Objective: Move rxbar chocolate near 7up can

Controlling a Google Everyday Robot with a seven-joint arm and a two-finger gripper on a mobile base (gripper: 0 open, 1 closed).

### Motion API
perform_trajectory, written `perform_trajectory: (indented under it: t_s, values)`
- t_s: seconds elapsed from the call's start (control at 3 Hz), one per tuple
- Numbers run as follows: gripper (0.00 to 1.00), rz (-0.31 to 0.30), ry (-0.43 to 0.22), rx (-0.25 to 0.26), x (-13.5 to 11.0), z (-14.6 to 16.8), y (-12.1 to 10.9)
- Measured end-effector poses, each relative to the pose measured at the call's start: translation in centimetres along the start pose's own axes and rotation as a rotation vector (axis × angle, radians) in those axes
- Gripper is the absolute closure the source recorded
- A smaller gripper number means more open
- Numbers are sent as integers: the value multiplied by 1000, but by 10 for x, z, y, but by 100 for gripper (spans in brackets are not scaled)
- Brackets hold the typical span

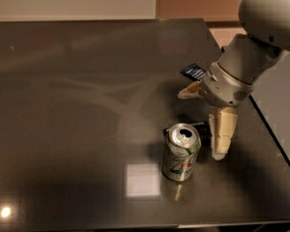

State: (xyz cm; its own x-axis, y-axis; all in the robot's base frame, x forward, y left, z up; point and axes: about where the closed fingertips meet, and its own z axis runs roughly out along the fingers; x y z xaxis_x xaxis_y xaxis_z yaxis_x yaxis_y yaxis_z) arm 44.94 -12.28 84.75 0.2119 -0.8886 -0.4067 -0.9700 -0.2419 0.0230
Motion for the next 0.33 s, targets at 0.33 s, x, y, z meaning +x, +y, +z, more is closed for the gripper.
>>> perform_trajectory:
  t_s: [0.33]
  values:
    - [0, 0, 0, 0, 0, 0, 0]
